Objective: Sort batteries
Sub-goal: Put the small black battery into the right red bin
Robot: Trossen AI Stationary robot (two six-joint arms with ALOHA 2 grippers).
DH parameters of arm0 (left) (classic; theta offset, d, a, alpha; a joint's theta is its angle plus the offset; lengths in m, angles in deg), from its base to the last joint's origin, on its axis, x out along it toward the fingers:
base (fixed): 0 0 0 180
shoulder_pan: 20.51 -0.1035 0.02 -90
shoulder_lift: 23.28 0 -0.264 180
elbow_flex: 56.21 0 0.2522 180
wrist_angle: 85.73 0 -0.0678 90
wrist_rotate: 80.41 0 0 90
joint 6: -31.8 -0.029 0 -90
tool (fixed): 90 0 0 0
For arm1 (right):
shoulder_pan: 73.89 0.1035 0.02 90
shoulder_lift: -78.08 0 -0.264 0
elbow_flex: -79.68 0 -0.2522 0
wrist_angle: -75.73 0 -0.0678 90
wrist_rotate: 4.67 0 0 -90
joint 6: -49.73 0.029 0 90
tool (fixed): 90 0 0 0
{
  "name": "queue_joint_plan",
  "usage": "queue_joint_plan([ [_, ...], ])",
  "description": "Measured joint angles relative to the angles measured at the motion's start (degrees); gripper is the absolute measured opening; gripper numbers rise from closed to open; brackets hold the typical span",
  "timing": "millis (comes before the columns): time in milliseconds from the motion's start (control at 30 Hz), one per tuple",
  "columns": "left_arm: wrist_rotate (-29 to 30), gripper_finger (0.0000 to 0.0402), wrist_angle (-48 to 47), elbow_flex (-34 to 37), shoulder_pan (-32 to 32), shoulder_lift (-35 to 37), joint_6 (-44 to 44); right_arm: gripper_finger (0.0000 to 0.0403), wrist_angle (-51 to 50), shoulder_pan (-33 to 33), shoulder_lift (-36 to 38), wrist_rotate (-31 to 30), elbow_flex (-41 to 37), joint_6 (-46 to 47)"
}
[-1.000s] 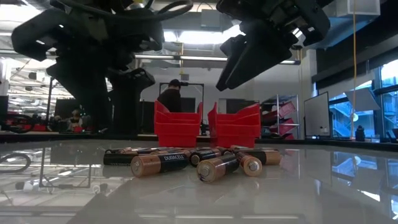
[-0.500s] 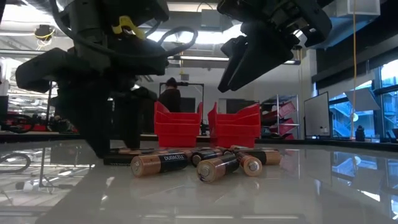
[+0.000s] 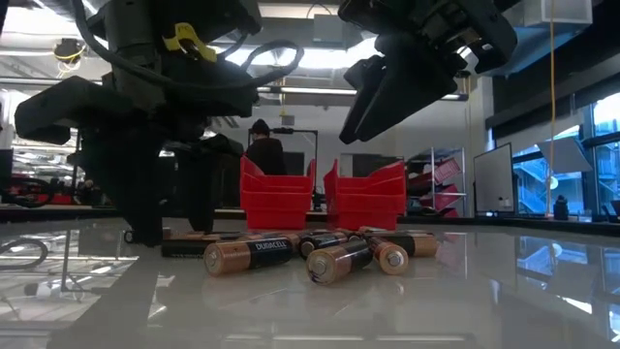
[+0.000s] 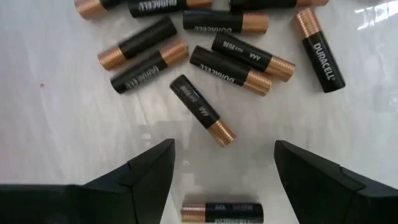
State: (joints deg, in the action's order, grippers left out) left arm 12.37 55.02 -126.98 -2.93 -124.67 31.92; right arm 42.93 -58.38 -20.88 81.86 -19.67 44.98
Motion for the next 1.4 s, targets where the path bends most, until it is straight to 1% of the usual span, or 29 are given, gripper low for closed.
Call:
queue_joint_plan([
  [67,0.5,0.0265,-1.6,-1.0,0.0,0.7,-0.4,0.0163,0.0,0.0,0.0,0.0,0.0,0.0],
  [167,1.6,0.0265,-7.5,-2.3,-0.1,3.0,0.0,0.0163,0.0,0.0,0.0,0.0,0.0,0.0],
  [267,1.9,0.0265,-12.7,-2.4,-0.1,5.2,5.0,0.0163,0.0,0.0,0.0,0.0,0.0,0.0],
  [367,1.9,0.0265,-14.1,-2.4,-0.4,6.7,16.4,0.0163,0.0,0.0,0.0,0.0,0.0,0.0],
  [400,1.9,0.0265,-14.2,-2.4,-0.5,6.7,22.1,0.0163,0.0,0.0,0.0,0.0,0.0,0.0],
  [500,1.8,0.0265,-15.2,-2.4,-1.5,6.8,42.8,0.0163,0.0,0.0,0.0,0.0,0.0,0.0],
  [567,1.6,0.0265,-16.8,-2.4,-2.0,6.8,53.4,0.0163,0.0,0.0,0.0,0.0,0.0,0.0],
  [633,1.6,0.0265,-19.9,-2.4,-2.1,6.8,60.2,0.0163,0.0,0.0,0.0,0.0,0.0,0.0],
  [733,3.4,0.0265,-22.3,-1.6,-1.0,6.8,66.5,0.0163,0.0,0.0,0.0,0.0,0.0,0.0],
  [900,3.8,0.0265,-20.1,0.6,0.5,6.8,73.1,0.0163,-0.7,0.7,0.0,0.5,0.0,0.0],
  [1100,3.8,0.0262,-18.3,3.3,2.0,6.8,78.8,0.0163,-1.4,0.8,0.0,1.1,0.0,-0.1],
  [1233,3.8,0.0239,-17.2,5.4,2.6,6.8,81.4,0.0163,-1.8,0.8,0.0,1.1,0.0,-0.1],
  [1400,4.2,0.0192,-15.5,7.4,2.8,7.0,81.9,0.0163,-1.8,0.8,0.0,1.1,0.0,-0.1],
])
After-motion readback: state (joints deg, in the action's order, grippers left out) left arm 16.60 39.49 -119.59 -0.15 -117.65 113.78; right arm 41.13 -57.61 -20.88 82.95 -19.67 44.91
